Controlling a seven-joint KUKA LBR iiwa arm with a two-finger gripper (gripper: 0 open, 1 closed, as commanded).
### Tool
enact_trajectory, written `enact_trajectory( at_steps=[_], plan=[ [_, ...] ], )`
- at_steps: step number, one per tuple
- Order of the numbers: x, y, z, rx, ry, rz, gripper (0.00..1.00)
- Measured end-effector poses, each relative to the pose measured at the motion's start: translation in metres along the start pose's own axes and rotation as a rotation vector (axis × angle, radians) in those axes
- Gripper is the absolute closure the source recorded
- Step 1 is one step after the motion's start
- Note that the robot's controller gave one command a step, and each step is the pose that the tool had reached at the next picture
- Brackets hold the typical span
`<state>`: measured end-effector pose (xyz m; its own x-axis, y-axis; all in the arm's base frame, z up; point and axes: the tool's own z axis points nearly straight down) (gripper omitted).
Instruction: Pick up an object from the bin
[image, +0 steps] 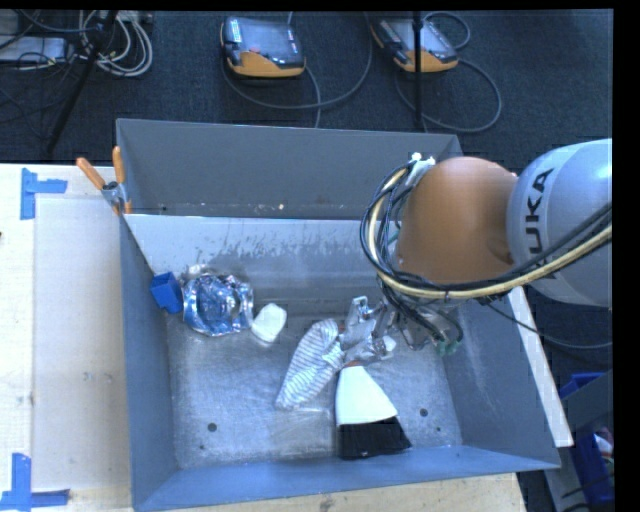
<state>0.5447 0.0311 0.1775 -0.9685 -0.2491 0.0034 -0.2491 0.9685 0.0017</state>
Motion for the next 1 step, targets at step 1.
enact_trajectory(
  at_steps=[1],
  plan=[
    [-0.0062,0.0015,-0.0612,0.001,-0.001,-0.065,1.00]
  ],
)
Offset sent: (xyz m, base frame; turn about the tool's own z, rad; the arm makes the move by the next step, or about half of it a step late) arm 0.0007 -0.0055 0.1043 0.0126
